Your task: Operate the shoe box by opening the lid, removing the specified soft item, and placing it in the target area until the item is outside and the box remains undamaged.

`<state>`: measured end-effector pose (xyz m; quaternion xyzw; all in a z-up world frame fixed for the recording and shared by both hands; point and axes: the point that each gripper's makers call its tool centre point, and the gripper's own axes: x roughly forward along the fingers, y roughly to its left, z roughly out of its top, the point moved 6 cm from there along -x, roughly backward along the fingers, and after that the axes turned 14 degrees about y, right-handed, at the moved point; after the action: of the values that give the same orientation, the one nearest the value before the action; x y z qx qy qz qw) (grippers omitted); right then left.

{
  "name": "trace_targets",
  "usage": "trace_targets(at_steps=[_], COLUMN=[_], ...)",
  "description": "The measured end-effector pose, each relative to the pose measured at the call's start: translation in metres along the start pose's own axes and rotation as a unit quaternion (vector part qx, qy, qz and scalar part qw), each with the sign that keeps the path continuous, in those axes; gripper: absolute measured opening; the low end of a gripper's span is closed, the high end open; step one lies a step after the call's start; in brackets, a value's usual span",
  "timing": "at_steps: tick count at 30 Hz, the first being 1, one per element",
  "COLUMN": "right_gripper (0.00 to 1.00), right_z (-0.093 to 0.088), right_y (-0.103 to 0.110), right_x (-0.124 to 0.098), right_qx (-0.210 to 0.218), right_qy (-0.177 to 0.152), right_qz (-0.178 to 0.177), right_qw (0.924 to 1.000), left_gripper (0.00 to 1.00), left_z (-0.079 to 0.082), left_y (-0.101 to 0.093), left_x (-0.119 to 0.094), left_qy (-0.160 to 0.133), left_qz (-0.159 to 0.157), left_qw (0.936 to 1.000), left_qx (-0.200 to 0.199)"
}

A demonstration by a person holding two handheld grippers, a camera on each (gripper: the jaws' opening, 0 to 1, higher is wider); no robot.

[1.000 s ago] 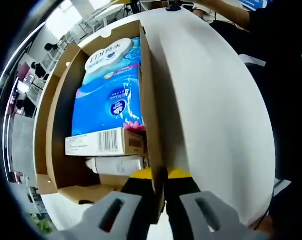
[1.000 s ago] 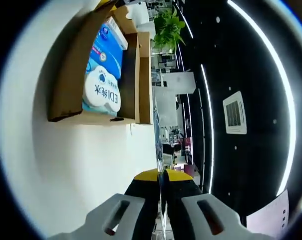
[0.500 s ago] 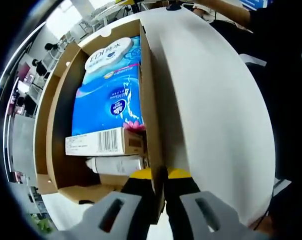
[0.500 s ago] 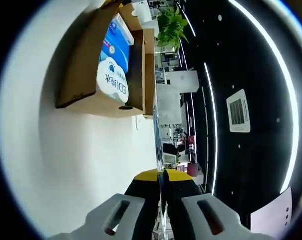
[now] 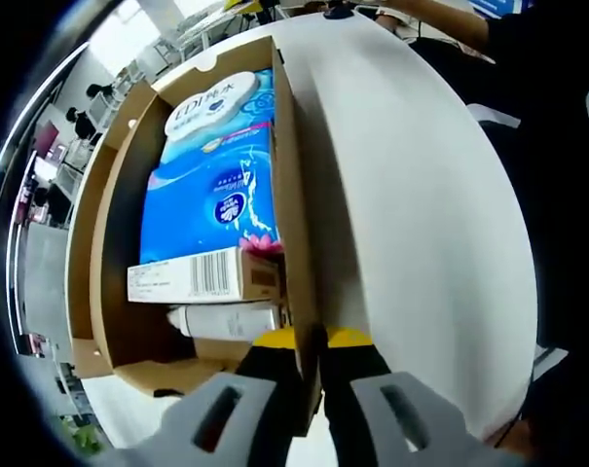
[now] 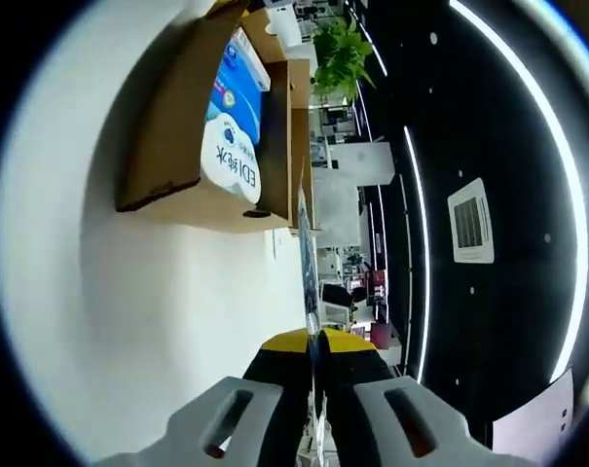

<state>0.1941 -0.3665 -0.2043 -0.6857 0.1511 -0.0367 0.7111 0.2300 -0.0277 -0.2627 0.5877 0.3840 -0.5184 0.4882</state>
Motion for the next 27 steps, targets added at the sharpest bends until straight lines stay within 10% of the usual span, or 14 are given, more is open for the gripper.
trace_targets(at_steps=[27], right_gripper=[0.01], right_z=[-0.027], right_y=[0.033], right_x=[0.036], right_qx=[-0.020], right_qy=[-0.012], right_qz=[0.059], right_qw=[0.9980], left_gripper=[0.05], left_z=[0.001], left_y=[0.000], left_x=[0.000], left_qy=[0.001], left_qz=[0.000], left_qw=[1.0000], left_qx=[0.001])
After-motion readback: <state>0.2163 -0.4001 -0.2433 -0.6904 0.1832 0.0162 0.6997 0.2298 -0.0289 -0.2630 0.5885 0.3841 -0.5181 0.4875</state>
